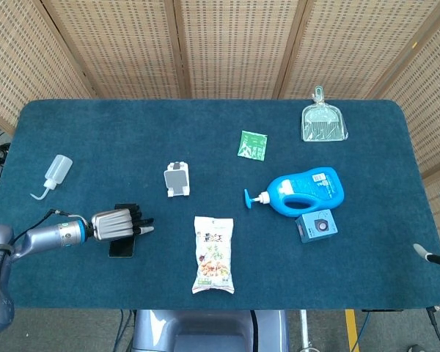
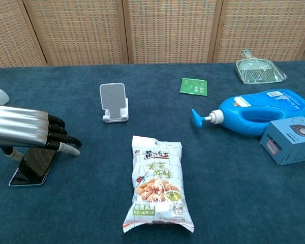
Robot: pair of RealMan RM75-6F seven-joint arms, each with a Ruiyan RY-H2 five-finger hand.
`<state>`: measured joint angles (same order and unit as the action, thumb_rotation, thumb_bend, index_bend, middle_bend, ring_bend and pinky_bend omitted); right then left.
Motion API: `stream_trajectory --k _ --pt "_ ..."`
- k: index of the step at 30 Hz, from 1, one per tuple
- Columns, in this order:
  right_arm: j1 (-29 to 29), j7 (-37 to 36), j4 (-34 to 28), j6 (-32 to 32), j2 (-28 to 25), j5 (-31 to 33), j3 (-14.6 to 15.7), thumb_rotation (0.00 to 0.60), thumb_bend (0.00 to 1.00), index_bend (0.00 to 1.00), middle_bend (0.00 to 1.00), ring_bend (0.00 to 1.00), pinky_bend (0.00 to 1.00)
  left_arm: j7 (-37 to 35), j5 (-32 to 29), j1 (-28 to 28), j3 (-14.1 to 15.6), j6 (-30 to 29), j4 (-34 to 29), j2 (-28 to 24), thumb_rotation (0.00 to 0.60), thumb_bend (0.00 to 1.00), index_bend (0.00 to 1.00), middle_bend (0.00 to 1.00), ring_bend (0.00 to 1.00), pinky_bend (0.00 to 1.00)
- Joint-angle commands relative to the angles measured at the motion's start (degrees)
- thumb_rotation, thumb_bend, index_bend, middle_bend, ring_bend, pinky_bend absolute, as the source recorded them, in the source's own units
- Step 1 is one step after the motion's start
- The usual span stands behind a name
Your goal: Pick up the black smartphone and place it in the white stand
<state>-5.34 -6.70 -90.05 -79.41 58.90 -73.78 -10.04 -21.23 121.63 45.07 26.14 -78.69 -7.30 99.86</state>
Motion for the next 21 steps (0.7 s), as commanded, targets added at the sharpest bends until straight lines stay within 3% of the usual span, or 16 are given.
stream_trajectory --k 1,14,21 --pt "0.01 -0.07 -0.06 -0.02 -0.05 -0.19 0.1 0.6 0.05 0.0 0.0 0.0 0.0 0.36 -0.72 -0.25 -0.28 -0.75 -0.01 0.01 0.6 0.31 0.47 0.42 0.36 0.27" --pt "0.16 -0.52 -0.34 -0.22 -0.28 -0.7 0.33 0.6 0.05 0.0 0.0 0.0 0.0 2.15 -3.57 1.09 -1.81 -5.35 -0.7 -1.87 0.6 0.28 0.47 0.42 0.37 0.27" --pt "0.36 -1.31 -0.51 -0.51 -0.57 -1.17 0.47 0.6 0.05 0.0 0.0 0.0 0.0 8.11 -7.28 6.38 -5.64 -6.61 -3.16 -4.84 0.6 0.26 0.47 0.42 0.36 0.27"
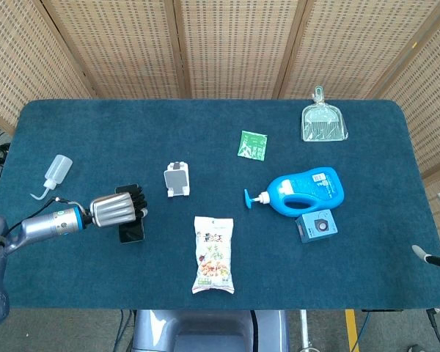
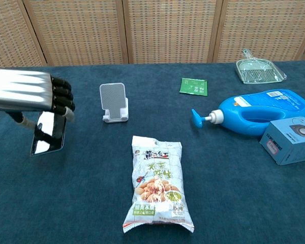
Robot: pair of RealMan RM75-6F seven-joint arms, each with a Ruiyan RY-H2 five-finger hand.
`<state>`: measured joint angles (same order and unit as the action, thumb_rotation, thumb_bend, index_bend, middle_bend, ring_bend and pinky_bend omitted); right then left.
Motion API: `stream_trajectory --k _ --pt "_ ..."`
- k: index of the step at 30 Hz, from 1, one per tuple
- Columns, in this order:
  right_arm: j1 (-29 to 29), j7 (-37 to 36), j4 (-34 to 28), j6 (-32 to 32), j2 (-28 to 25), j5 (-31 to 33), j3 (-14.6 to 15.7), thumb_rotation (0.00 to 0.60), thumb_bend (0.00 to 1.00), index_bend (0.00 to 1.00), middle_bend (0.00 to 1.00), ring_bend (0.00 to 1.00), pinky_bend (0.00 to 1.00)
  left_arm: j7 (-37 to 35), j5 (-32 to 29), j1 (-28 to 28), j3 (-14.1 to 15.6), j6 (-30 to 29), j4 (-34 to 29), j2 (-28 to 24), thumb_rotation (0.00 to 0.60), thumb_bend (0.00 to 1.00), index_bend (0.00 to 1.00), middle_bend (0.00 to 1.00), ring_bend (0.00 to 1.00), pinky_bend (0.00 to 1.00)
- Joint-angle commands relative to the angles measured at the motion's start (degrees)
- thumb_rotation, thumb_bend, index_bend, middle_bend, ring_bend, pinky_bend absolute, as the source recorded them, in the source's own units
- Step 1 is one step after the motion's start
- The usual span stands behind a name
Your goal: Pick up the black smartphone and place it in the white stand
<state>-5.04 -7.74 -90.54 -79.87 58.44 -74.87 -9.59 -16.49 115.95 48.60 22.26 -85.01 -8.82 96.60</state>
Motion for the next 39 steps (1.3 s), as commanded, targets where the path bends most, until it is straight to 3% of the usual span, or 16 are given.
stream_trajectory --k 1,5,12,22,39 --pt "0.09 -0.46 -0.01 -0.07 -0.17 -0.09 0.0 0.6 0.05 0.0 0.0 0.0 0.0 4.68 -1.99 3.8 -2.27 -0.19 -2.38 -2.05 0.6 0.25 0.47 0.42 0.36 0.27" --pt "0.18 -1.12 0.09 -0.11 -0.33 -0.14 -0.01 0.6 0.05 0.0 0.0 0.0 0.0 10.39 -3.22 7.57 -4.13 0.4 -5.98 -4.01 0.6 0.25 0.47 0.42 0.36 0.27" --pt "0.17 -2.76 0.58 0.34 -0.63 -0.13 -0.06 0.6 0.05 0.0 0.0 0.0 0.0 26.45 -3.42 14.03 -5.62 8.49 -14.14 -7.04 0.6 0.21 0.47 0.42 0.36 0.27" --pt "0.32 -5.63 1.61 1.0 -1.06 -0.23 0.04 0.6 0.05 0.0 0.0 0.0 0.0 49.59 -8.08 14.46 -10.95 19.22 -28.88 -6.85 0.6 0.17 0.44 0.41 0.36 0.27" --pt "0.35 -8.17 2.43 1.39 -1.45 -0.87 0.22 0.6 0.05 0.0 0.0 0.0 0.0 61.22 -11.19 13.2 -14.86 25.97 -32.71 -4.17 0.6 0.17 0.43 0.4 0.36 0.27"
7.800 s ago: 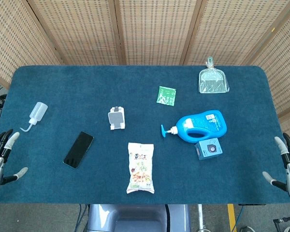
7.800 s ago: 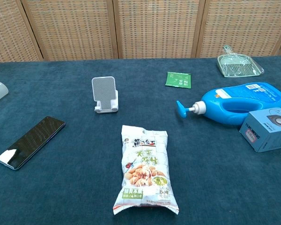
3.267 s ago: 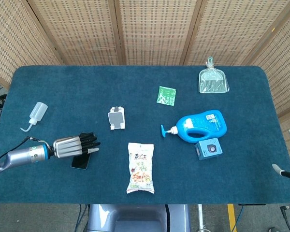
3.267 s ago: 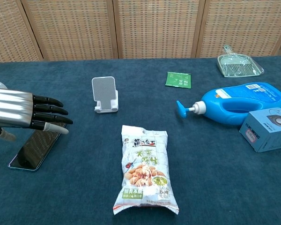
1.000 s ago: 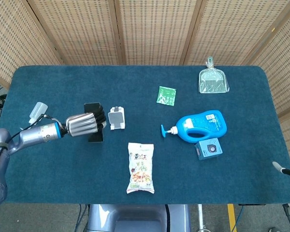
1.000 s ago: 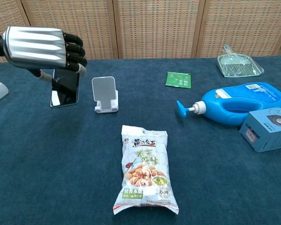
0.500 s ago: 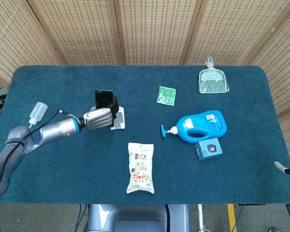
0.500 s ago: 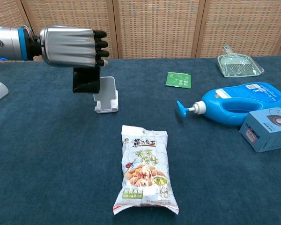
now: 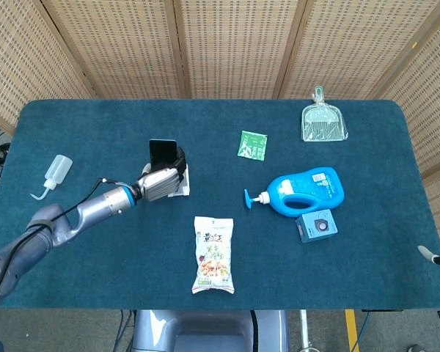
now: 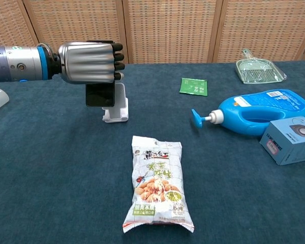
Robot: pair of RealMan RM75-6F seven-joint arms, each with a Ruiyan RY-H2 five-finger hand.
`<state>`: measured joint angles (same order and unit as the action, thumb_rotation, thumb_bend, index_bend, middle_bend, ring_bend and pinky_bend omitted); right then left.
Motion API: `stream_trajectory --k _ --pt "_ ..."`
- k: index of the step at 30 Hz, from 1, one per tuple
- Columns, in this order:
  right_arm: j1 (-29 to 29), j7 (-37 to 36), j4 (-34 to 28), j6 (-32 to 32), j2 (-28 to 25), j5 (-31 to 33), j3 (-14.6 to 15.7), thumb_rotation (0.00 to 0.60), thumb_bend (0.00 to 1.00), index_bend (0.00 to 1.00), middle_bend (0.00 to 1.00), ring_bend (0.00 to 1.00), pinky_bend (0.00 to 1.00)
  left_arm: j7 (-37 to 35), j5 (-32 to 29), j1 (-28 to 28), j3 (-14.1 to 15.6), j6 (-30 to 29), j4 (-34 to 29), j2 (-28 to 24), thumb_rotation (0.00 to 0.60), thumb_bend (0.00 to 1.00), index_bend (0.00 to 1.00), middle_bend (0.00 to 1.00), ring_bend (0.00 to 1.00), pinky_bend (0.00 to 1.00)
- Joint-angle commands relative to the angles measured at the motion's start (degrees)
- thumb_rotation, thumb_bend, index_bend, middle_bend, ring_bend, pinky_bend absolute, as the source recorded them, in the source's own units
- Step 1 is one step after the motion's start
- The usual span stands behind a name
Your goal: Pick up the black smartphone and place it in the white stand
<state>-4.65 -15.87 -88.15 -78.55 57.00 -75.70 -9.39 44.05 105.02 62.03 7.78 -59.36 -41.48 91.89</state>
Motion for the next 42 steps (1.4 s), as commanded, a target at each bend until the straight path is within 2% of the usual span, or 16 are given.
stream_trajectory --k 1,19,31,42 --pt "-0.07 -0.06 0.05 0.1 0.0 -0.03 0.0 0.6 0.05 0.0 0.0 0.0 0.0 1.04 -0.34 -0.3 -0.52 0.44 0.01 0.79 0.6 0.17 0.43 0.4 0.36 0.27" --pt "0.28 -3.29 0.85 0.07 -0.62 -0.55 0.11 0.6 0.05 0.0 0.0 0.0 0.0 14.29 -6.31 -3.22 -6.81 1.58 0.95 7.69 0.6 0.17 0.42 0.4 0.36 0.27" --pt "0.47 -4.47 1.2 -0.09 -0.83 -0.78 0.16 0.6 0.05 0.0 0.0 0.0 0.0 16.56 -7.22 -3.57 -7.2 2.78 2.15 10.87 0.6 0.17 0.42 0.4 0.36 0.27" --pt "0.61 -5.29 1.59 -0.18 -0.9 -0.89 0.19 0.6 0.05 0.0 0.0 0.0 0.0 16.89 -7.01 -4.13 -6.59 2.72 3.74 11.27 0.6 0.17 0.42 0.4 0.36 0.27"
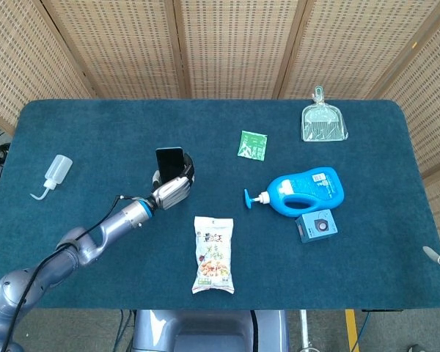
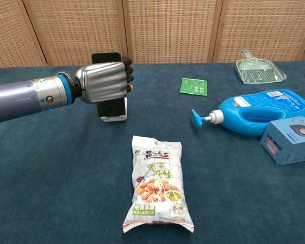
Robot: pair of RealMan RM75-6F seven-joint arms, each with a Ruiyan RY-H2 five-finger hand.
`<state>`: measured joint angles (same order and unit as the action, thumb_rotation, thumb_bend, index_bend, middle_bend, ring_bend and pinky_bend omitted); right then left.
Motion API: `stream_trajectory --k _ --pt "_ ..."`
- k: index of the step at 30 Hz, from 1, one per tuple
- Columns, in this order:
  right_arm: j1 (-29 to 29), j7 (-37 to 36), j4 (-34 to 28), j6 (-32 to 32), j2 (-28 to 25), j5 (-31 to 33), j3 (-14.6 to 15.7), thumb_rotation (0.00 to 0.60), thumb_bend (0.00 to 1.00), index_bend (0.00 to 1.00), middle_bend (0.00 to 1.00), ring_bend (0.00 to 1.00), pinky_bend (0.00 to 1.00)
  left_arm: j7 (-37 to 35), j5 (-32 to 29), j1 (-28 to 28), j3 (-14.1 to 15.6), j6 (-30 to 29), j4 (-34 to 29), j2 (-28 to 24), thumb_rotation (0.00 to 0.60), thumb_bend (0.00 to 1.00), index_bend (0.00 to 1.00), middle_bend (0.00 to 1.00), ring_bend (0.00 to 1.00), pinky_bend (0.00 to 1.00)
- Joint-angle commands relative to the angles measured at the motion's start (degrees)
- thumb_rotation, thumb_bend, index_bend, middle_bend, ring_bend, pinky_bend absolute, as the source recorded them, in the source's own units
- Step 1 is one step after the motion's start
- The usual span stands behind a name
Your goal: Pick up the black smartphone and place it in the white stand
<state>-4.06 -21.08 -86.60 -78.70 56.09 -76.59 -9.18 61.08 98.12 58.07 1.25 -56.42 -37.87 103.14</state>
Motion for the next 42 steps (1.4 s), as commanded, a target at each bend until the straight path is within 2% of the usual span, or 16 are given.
stream_trajectory --k 1,8,10,13,14,16,19,30,34,37,38,39,42 --pt "0.02 -0.12 0.05 -0.06 -0.01 -0.02 -0.02 0.6 0.05 0.0 0.0 0.0 0.0 -0.26 -0.16 -0.27 -0.09 -0.36 0.17 0.07 0.6 0.17 0.42 0.4 0.36 0.27" --pt "0.06 -0.41 0.12 -0.08 -0.06 -0.06 0.0 0.6 0.05 0.0 0.0 0.0 0.0 -0.68 0.49 -0.29 0.61 -0.47 0.55 0.54 0.6 0.16 0.4 0.4 0.36 0.27" --pt "0.08 -0.45 0.13 -0.11 -0.07 -0.08 0.0 0.6 0.05 0.0 0.0 0.0 0.0 -0.58 0.48 -0.38 0.75 -0.17 0.52 0.37 0.6 0.14 0.37 0.36 0.35 0.27" --pt "0.07 -0.51 0.14 -0.08 -0.1 -0.13 0.02 0.6 0.05 0.0 0.0 0.0 0.0 -0.51 0.1 -0.4 0.49 0.21 -0.07 -0.02 0.6 0.07 0.21 0.16 0.2 0.27" --pt "0.07 -0.52 0.14 -0.07 -0.11 -0.13 0.03 0.6 0.05 0.0 0.0 0.0 0.0 -0.57 -0.08 -0.5 0.37 0.2 -0.36 -0.15 0.6 0.04 0.12 0.08 0.14 0.27" --pt "0.06 -0.56 0.15 -0.09 -0.17 -0.19 0.02 0.6 0.05 0.0 0.0 0.0 0.0 -0.73 -0.34 -0.65 0.18 0.12 -1.04 -0.51 0.6 0.01 0.02 0.01 0.05 0.27" --pt "0.07 -0.47 0.13 -0.14 -0.12 -0.28 0.08 0.6 0.05 0.0 0.0 0.0 0.0 -1.25 -0.19 -0.57 0.24 -0.02 -2.13 -1.24 0.6 0.0 0.0 0.0 0.0 0.27" --pt "0.2 -0.16 -0.29 -0.55 -0.22 -0.59 0.17 0.6 0.05 0.0 0.0 0.0 0.0 -3.19 0.84 -1.31 0.47 -3.03 -9.71 -6.82 0.6 0.0 0.0 0.0 0.0 0.19" --pt "0.24 0.56 -0.64 -0.87 -0.19 -1.03 0.37 0.6 0.05 0.0 0.0 0.0 0.0 -8.07 1.86 -3.05 0.31 -8.94 -16.77 -11.43 0.6 0.0 0.0 0.0 0.0 0.15" --pt "0.38 1.51 -1.14 -1.46 -0.11 -1.51 0.57 0.6 0.05 0.0 0.0 0.0 0.0 -14.47 1.63 -5.72 -0.58 -15.45 -23.72 -15.89 0.6 0.0 0.0 0.0 0.0 0.08" --pt "0.48 2.18 -1.34 -1.72 0.01 -1.75 0.77 0.6 0.05 0.0 0.0 0.0 0.0 -21.3 -1.85 -9.96 -2.32 -21.33 -30.57 -19.01 0.6 0.0 0.0 0.0 0.0 0.05" --pt "0.56 2.73 -1.51 -1.87 0.12 -1.72 0.84 0.6 0.05 0.0 0.0 0.0 0.0 -23.49 -3.23 -12.94 -2.19 -24.11 -36.39 -22.52 0.6 0.0 0.0 0.0 0.0 0.02" --pt "0.62 3.4 -1.72 -1.98 0.26 -1.55 0.88 0.6 0.05 0.0 0.0 0.0 0.0 -25.53 -5.07 -16.35 -2.1 -26.45 -43.64 -27.18 0.6 0.0 0.0 0.0 0.0 0.0"
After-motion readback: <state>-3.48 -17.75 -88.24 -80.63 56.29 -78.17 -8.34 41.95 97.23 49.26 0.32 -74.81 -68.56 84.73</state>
